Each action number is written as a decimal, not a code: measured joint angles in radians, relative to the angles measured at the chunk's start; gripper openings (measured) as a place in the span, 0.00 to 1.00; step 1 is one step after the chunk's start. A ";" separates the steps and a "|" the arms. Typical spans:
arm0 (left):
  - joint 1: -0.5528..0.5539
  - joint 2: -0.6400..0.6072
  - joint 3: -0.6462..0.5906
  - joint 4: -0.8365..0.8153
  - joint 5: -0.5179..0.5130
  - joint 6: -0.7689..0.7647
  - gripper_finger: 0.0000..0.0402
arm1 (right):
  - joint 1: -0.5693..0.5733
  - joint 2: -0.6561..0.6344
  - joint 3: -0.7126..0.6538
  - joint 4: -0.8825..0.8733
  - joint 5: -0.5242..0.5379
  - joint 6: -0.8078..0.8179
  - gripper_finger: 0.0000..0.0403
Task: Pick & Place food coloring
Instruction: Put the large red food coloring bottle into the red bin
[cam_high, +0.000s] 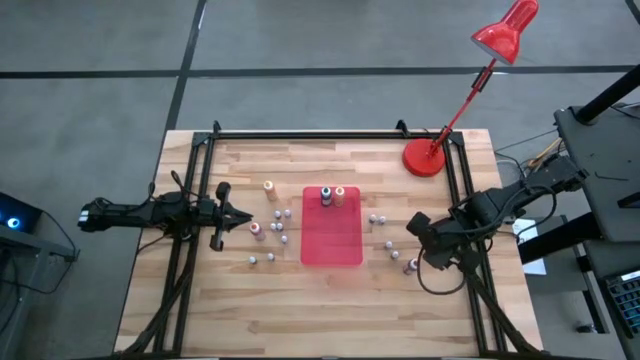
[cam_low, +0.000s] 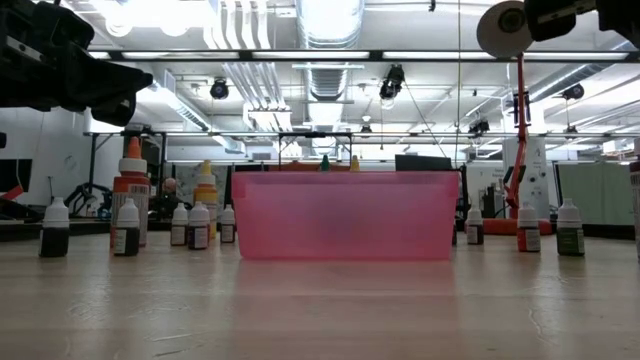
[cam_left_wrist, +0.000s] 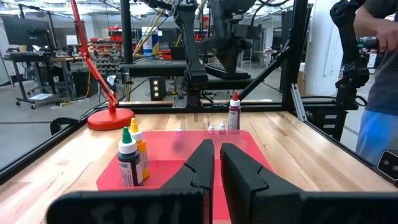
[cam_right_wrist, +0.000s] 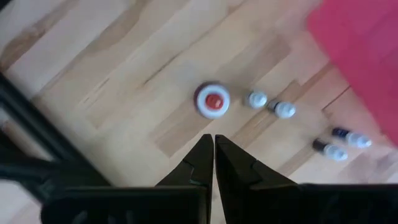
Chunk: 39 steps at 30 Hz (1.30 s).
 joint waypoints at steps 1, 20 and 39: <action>0.000 0.000 0.000 0.000 0.000 0.000 0.01 | 0.000 0.002 0.000 0.013 0.000 0.000 0.02; 0.000 0.000 0.000 0.000 0.000 0.000 0.01 | 0.000 0.073 0.008 0.042 -0.002 -0.003 0.02; 0.000 0.000 0.000 0.000 0.000 0.000 0.01 | -0.007 0.073 0.006 0.056 -0.003 0.042 0.37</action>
